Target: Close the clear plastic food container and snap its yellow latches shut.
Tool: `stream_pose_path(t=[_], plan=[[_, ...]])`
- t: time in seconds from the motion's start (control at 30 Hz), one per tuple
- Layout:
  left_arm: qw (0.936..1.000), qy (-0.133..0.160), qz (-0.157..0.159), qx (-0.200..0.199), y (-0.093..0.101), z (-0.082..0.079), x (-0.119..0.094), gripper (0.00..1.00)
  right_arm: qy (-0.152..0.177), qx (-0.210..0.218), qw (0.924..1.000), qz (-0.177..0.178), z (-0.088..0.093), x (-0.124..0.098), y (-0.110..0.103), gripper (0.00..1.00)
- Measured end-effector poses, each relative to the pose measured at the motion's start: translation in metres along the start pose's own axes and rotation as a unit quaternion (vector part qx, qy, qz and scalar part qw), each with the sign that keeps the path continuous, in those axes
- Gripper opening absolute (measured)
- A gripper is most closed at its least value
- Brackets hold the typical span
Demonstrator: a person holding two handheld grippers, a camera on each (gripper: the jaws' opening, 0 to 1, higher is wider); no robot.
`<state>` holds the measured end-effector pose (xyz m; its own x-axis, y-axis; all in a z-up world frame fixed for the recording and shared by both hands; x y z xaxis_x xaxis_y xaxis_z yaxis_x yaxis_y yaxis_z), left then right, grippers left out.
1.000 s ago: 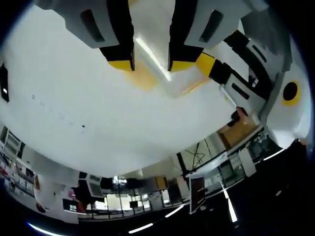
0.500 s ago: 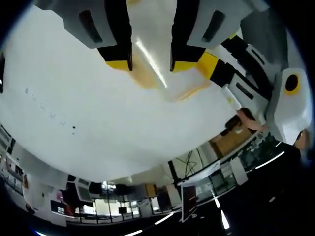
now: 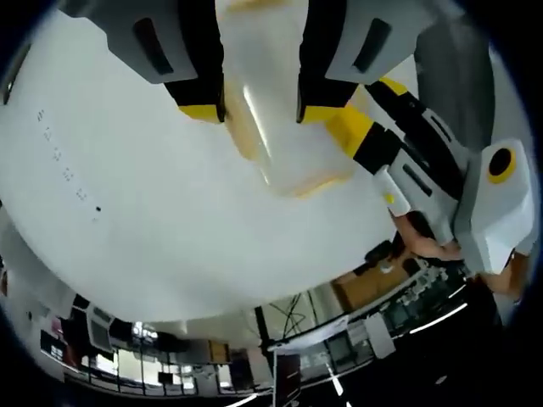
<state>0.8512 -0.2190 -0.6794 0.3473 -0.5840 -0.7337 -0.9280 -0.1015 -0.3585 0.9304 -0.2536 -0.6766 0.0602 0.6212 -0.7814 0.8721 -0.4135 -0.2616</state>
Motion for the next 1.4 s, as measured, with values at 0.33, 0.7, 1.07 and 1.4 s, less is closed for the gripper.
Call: stream_pose_path(t=[0.33,0.7,1.07,1.4], plan=[[0.9996,-0.001,0.011,0.025,-0.001,0.001,0.001,0.29,-0.034,-0.034,0.9980,-0.041,-0.002,0.001,0.002,0.29],[0.9973,-0.029,0.023,0.063,0.000,-0.002,0.002,0.29,-0.108,-0.067,0.9879,-0.089,-0.012,0.008,0.011,0.29],[0.9971,-0.035,0.023,0.064,0.000,-0.001,0.003,0.29,-0.137,-0.060,0.9819,-0.116,-0.010,0.011,0.008,0.30],[0.9918,-0.076,0.003,0.102,0.004,-0.003,0.006,0.29,-0.139,-0.059,0.9816,-0.118,-0.011,0.012,0.012,0.29]])
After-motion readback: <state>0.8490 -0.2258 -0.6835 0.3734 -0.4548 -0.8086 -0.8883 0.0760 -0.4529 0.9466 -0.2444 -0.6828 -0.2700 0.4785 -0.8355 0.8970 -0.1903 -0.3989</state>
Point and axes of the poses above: the point that each gripper's makers call its tool centre point, and the gripper's own axes: x roughly forward along the fingers, y roughly to its right, z roughly out of its underside, the point moved 5 cm from there along -x, roughly backward along the fingers, and after that the axes turned 7 degrees about x, right-handed, at the moved point
